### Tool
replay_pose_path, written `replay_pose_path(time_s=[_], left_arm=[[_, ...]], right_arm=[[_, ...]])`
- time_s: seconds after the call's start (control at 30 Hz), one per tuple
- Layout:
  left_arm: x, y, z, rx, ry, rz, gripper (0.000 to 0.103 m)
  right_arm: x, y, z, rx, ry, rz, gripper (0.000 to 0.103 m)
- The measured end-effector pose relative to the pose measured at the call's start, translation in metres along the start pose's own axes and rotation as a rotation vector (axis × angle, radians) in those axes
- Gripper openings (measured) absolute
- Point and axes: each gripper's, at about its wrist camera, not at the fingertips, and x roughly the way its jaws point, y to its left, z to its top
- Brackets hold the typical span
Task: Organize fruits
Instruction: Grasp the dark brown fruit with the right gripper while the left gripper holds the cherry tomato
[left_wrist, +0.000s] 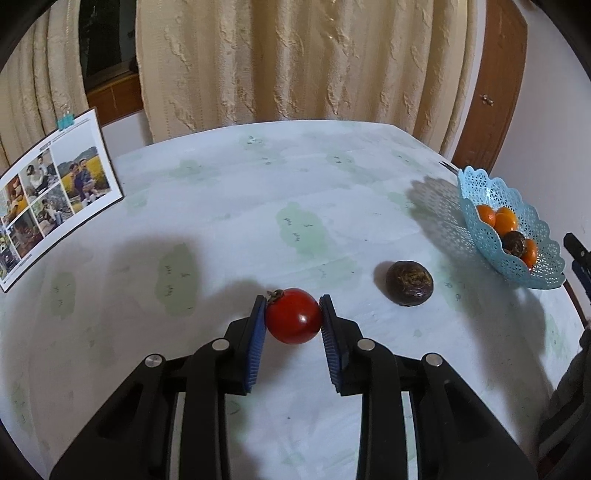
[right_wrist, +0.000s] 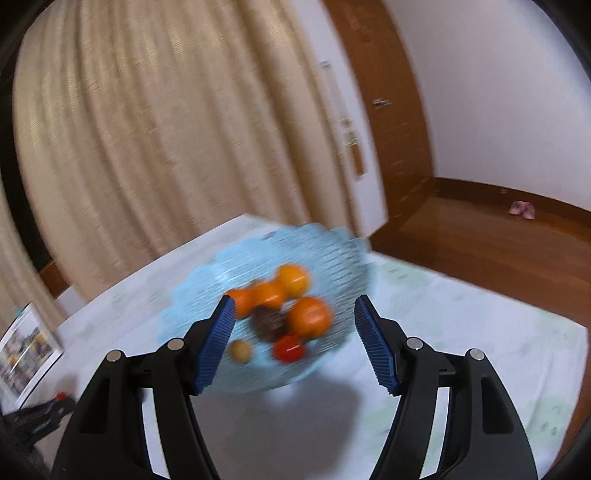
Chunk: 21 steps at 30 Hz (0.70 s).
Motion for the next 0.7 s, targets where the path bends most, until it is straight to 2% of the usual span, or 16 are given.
replay_pose_path(time_s=[0.2, 0.4, 0.7], left_arm=[[-0.008, 0.007, 0.002, -0.013, -0.015, 0.001, 0.029], [-0.016, 0.013, 0.005, -0.026, -0.034, 0.014, 0.029], [-0.018, 0.021, 0.009, -0.048, -0.04, 0.034, 0.029]], right_arm=[[-0.003, 0.051, -0.013, -0.119, 0.106, 0.192, 0.072], [0.004, 0.105, -0.033, -0.244, 0.203, 0.323, 0.073], [0.046, 0.148, -0.055, -0.367, 0.345, 0.364, 0.073]])
